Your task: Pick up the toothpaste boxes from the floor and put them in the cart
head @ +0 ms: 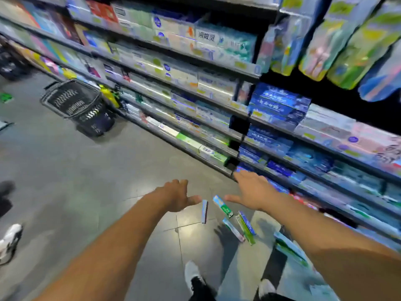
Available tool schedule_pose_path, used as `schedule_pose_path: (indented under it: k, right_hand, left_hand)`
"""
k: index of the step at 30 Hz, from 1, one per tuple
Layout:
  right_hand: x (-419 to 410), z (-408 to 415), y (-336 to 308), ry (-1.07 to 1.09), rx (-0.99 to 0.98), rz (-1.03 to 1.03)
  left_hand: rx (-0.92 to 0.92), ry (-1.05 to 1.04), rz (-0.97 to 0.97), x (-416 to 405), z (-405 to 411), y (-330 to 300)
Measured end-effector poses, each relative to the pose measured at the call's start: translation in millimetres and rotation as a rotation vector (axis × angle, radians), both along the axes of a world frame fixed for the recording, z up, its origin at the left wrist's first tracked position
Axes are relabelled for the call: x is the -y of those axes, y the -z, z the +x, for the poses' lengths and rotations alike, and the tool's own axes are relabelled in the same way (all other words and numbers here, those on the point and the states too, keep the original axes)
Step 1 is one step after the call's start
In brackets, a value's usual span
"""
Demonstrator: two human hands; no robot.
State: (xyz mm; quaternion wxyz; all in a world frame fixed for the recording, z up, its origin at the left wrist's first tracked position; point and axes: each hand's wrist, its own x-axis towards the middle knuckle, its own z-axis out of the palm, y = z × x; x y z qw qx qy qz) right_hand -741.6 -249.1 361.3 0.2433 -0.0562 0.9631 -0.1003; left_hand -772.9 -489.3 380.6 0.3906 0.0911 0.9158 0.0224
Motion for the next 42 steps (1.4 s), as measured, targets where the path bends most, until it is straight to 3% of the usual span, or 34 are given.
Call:
schedule_pose_path:
  k: [6,11,16,24,30,38,42]
  right_hand:
    - [-24,0,40,0.230,0.048,-0.033]
    - [-46,-2,120,0.352,0.203,-0.026]
    - [-54,4,264,0.430,0.261,-0.034]
    - [-36,5,566,0.405,0.319,0.069]
    - [-20,13,725,0.442,0.301,0.069]
    - [-20,23,814,0.385,0.342,0.190]
    - [-19,18,803,0.465,0.291,0.116]
  left_hand:
    - [0.082,0.152,-0.004,-41,-55,58]
    - [0.075,0.165,0.022,-64,-68,152]
    - [0.072,0.165,-0.020,-71,-72,306]
    - [0.078,0.218,-0.074,-49,-88,589]
    - [0.109,0.205,-0.086,-43,-107,739]
    - [0.094,-0.260,0.026,-56,-109,829]
    - [0.053,-0.249,0.063,-56,-109,818]
